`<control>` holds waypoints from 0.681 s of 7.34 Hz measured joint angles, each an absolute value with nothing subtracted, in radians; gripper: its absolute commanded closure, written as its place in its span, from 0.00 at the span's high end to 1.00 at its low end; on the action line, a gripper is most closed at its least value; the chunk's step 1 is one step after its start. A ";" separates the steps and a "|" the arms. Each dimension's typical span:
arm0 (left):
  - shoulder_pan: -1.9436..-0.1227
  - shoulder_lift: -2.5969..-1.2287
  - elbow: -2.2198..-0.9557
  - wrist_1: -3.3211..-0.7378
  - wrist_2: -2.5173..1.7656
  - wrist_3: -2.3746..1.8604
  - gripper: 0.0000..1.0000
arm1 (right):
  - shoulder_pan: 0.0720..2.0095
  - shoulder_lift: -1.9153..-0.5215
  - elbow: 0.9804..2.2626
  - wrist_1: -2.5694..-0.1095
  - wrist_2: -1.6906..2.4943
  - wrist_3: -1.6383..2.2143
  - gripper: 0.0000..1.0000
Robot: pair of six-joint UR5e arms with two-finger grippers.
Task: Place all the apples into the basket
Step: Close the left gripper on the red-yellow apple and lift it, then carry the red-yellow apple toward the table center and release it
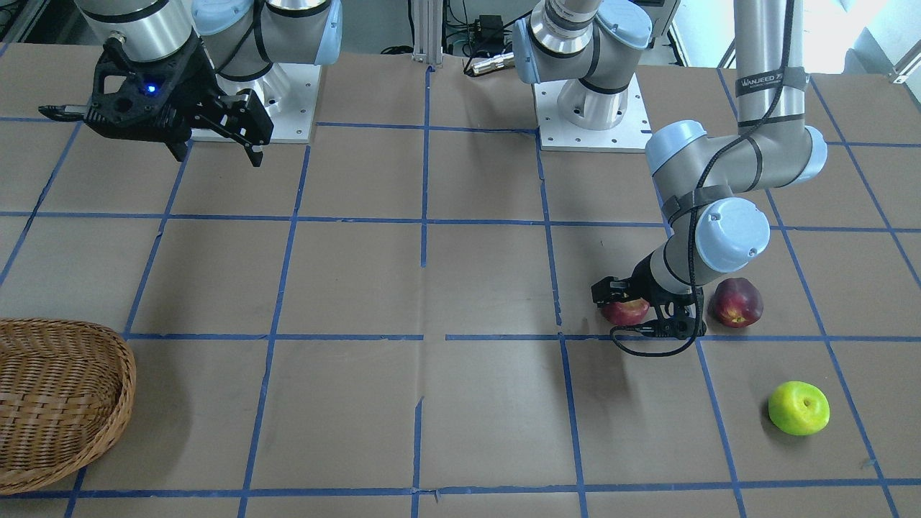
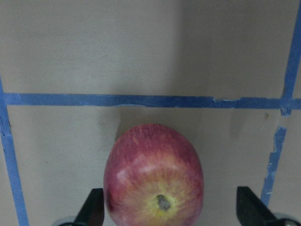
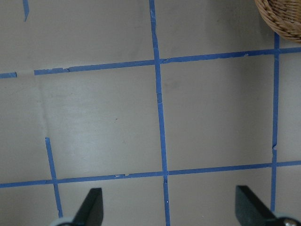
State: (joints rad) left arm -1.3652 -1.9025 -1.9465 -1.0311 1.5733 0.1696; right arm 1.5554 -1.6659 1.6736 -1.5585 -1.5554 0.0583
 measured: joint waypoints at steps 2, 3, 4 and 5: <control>-1.370 -1.907 -1.955 -0.968 1.627 0.157 0.00 | 1.555 -1.666 1.674 -1.559 -1.555 0.059 1.00; -1.380 -1.894 -1.947 -0.963 1.633 0.138 0.00 | 1.555 -1.666 1.674 -1.559 -1.555 0.059 1.00; -1.397 -1.891 -1.926 -0.964 1.572 0.059 0.00 | 1.555 -1.665 1.674 -1.559 -1.555 0.058 1.00; -1.445 -1.899 -1.899 -0.960 1.473 -0.085 0.00 | 1.555 -1.665 1.674 -1.561 -1.555 0.058 1.00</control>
State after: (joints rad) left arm -1.4447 -1.8995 -1.8985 -0.9598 1.4725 -0.0846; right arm 1.5554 -1.6647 1.6736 -1.5606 -1.5549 0.0580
